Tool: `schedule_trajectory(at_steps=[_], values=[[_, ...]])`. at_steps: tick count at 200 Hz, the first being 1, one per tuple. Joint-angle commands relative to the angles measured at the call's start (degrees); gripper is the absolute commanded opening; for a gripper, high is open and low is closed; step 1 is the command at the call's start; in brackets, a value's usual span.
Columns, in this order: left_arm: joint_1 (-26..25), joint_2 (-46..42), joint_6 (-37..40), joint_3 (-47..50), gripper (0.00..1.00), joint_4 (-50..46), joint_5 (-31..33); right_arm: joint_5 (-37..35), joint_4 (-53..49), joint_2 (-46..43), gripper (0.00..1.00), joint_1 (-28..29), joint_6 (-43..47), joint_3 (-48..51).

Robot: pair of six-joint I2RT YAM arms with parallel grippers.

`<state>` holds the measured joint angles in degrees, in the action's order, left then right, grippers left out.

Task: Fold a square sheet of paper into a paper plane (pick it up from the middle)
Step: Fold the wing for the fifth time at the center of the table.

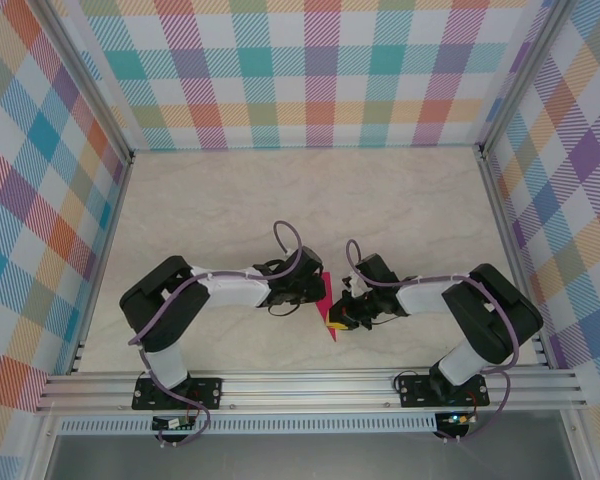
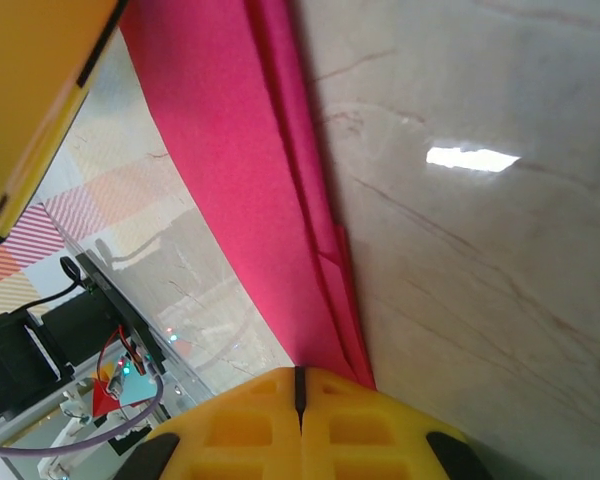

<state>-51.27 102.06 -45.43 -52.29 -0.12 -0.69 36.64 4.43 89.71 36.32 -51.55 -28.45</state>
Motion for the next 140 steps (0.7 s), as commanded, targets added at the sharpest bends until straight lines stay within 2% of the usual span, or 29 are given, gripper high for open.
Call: schedule_trajectory(at_steps=[1, 27, 59, 81, 110, 140], values=[[-0.06, 2.74, -0.29, -0.19, 0.23, -3.24, 2.63, -1.98, -6.07, -1.31, 0.0, 1.71, 0.6, -0.69], [-0.06, 3.76, -0.98, 1.4, 0.23, -1.28, 1.88, -2.84, -7.58, -3.51, 0.01, 1.74, 0.89, -2.79], [-0.08, 3.34, -0.5, 1.39, 0.23, -1.76, 1.83, -1.98, -5.17, -1.73, 0.02, 1.94, -0.85, -4.22], [-0.11, 3.14, -0.61, 1.42, 0.23, -1.85, 1.92, -2.05, -7.5, 0.54, 0.02, 2.46, 0.34, -4.86], [-0.06, 3.49, -0.97, 0.58, 0.23, -2.94, 2.13, -3.14, -11.21, 1.14, 0.01, 4.67, 2.53, -3.14], [0.11, 3.65, -1.59, 0.68, 0.23, -3.24, 2.36, -3.24, -10.32, -1.24, 0.02, 5.68, 1.64, 2.67]])
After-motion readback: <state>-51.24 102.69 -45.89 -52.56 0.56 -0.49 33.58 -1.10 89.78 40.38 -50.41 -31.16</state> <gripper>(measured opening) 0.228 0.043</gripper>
